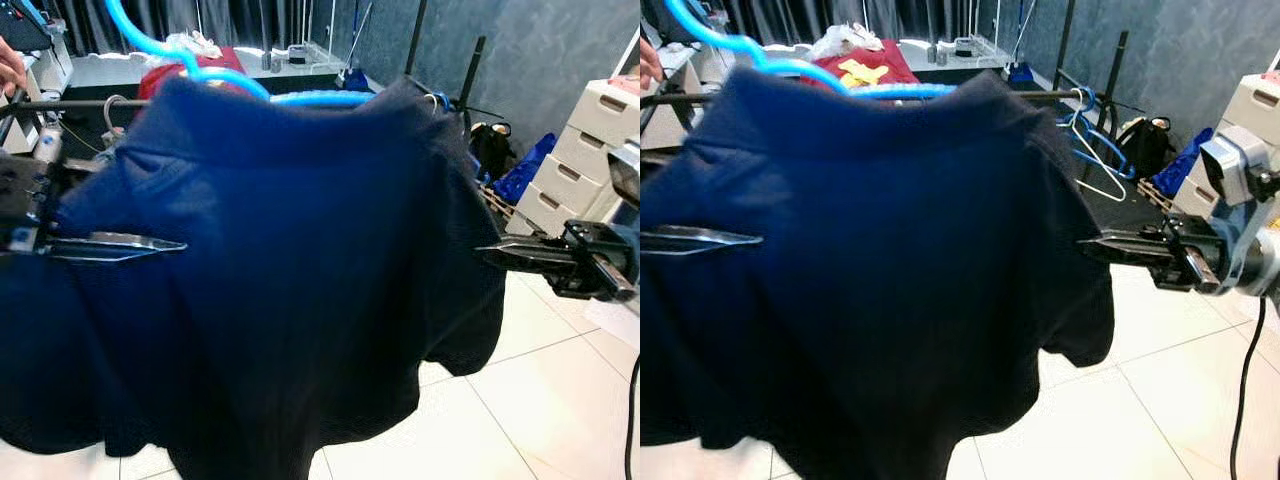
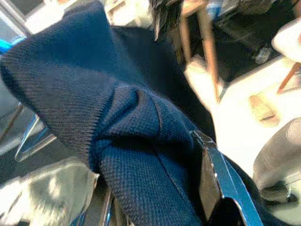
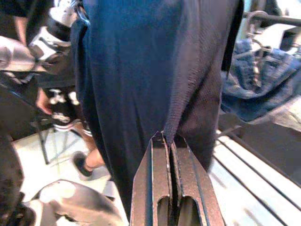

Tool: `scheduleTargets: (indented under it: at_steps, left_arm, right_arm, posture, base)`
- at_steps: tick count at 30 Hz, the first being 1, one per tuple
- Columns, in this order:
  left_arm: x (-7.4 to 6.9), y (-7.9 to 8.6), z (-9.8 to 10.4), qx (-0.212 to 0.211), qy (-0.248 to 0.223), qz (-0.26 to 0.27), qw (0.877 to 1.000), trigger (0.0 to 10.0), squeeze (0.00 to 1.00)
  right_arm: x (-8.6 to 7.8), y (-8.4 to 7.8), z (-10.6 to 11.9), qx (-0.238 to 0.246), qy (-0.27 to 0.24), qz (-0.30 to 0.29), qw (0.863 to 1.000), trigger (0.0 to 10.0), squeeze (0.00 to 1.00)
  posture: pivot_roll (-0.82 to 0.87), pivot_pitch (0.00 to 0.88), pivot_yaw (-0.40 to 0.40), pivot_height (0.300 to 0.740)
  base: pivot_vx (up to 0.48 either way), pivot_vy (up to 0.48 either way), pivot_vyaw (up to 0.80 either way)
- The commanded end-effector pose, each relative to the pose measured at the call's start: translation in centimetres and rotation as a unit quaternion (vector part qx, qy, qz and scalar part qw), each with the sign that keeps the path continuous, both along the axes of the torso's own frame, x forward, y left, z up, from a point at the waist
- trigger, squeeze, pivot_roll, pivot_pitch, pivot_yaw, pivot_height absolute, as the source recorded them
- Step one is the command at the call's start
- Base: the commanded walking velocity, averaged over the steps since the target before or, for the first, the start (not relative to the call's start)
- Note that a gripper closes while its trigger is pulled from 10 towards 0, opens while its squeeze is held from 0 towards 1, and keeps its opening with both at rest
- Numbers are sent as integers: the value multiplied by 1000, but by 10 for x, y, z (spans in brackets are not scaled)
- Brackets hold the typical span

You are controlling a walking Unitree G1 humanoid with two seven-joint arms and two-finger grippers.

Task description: Hang hanger

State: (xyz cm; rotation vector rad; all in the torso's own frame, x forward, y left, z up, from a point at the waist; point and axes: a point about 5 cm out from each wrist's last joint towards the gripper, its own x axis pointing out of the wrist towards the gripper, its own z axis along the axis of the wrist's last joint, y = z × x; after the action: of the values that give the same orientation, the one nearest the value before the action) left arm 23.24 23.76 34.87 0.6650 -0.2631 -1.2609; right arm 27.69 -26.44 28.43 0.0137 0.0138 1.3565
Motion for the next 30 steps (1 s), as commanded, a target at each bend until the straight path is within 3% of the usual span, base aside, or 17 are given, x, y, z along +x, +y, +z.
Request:
scheduleTargets:
  at_steps: [1,4,8,12,13,14,15,19,21,22,24,25,26,27,28,29,30]
  left_arm:
    - [9,10,-13,63,-1,67,996,10000,0]
    - [14,16,-20,91,1,107,990,10000,0]
    - [36,29,-32,133,-23,259,956,10000,0]
    - [39,30,-33,146,-33,281,948,10000,0]
    - [45,33,-39,164,-39,317,933,10000,0]
    - [45,33,-39,164,-39,317,933,10000,0]
    - [51,35,-45,177,-46,344,921,10000,0]
    - [56,33,-50,173,-46,365,914,10000,0]
    - [63,25,-53,138,-51,377,915,10000,0]
    - [70,9,-50,64,-61,368,925,10000,0]
    - [70,9,-50,64,-61,368,925,10000,0]
    - [74,-2,-48,13,-69,361,930,10000,0]
    - [76,-14,-40,-33,-86,339,936,10000,0]
    - [76,-14,-40,-33,-86,339,936,10000,0]
    - [75,-24,-32,-71,-103,311,942,10000,0]
    - [74,-28,-26,-92,-114,304,941,10000,0]
    - [74,-28,-26,-92,-114,304,941,10000,0]
  right_arm:
    - [5,-3,6,-2,-26,-27,999,0,0]
    - [7,-4,10,1,-38,-46,998,0,0]
    - [10,-7,20,10,-63,-76,995,0,0]
    - [11,-7,22,12,-68,-81,994,0,0]
    - [12,-5,21,11,-69,-83,994,0,0]
    - [12,-5,21,11,-69,-83,994,0,0]
    - [13,-3,20,10,-69,-84,994,0,0]
    - [13,0,18,13,-66,-80,995,0,0]
    - [13,4,14,13,-60,-71,996,0,0]
    - [13,15,3,5,-46,-60,997,0,0]
    - [13,15,3,5,-46,-60,997,0,0]
    - [13,22,-5,-1,-37,-52,998,392,0]
    - [15,30,-14,-8,-20,-49,999,1843,0]
    - [15,30,-14,-8,-20,-49,999,1843,0]
    - [14,37,-20,-9,-5,-42,999,10000,463]
    - [11,40,-25,-13,6,-32,999,10000,1000]
    - [11,40,-25,-13,6,-32,999,10000,1000]
  posture:
    - [-174,0,-46,740]
    - [-173,0,-44,740]
    - [-176,0,-46,740]
    - [-177,0,-47,740]
    - [-185,0,-48,740]
    - [-185,0,-48,740]
    - [-185,0,-48,740]
    - [-188,0,-47,740]
    - [-189,0,-44,740]
    - [-185,0,-45,740]
    - [-185,0,-45,740]
    - [-185,0,-45,740]
    - [-196,0,-49,740]
    - [-196,0,-49,740]
    - [-197,0,-41,740]
    - [-190,0,-36,740]
    - [-190,0,-36,740]
  base:
    - [0,0,0]
    - [0,0,0]
    - [0,0,0]
    - [0,0,0]
    - [0,0,0]
    - [0,0,0]
    - [0,0,0]
    - [0,0,0]
    - [0,0,0]
    - [0,0,0]
    - [0,0,0]
    - [0,0,0]
    - [0,0,0]
    - [0,0,0]
    - [0,0,0]
    - [0,0,0]
    - [0,0,0]
